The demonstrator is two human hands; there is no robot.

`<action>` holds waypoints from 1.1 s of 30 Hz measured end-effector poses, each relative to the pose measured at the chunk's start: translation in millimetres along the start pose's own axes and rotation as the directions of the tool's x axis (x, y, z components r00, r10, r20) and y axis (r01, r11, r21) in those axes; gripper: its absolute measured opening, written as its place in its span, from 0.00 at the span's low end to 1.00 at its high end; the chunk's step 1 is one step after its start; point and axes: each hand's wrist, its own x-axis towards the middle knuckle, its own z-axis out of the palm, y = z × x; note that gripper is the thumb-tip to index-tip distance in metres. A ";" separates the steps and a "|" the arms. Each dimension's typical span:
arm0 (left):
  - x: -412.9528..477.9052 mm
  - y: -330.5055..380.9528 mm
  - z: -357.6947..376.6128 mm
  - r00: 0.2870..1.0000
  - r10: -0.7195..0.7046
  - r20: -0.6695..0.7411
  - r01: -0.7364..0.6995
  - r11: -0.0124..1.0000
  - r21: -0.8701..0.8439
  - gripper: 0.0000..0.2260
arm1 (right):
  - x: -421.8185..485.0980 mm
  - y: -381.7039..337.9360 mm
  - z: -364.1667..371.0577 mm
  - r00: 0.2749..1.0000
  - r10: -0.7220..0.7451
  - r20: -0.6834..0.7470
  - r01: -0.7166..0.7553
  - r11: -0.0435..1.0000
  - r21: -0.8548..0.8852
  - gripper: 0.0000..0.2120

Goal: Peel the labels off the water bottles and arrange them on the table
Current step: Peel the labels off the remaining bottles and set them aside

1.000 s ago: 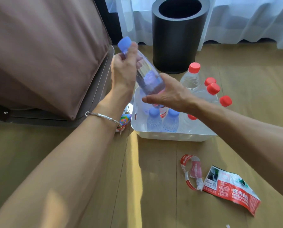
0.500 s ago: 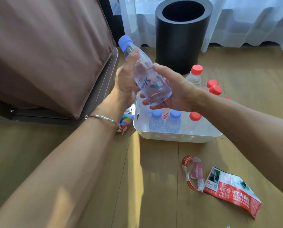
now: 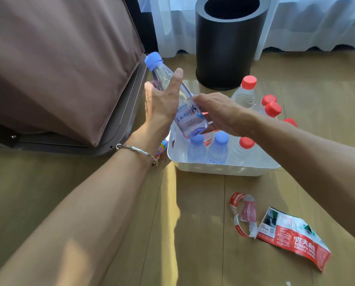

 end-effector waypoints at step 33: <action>-1.6 13.6 8.9 0.953 -0.093 0.289 0.203 0.902 -0.381 0.15 | 19.4 -0.3 -1.9 0.923 0.166 -0.348 0.190 0.590 0.785 0.07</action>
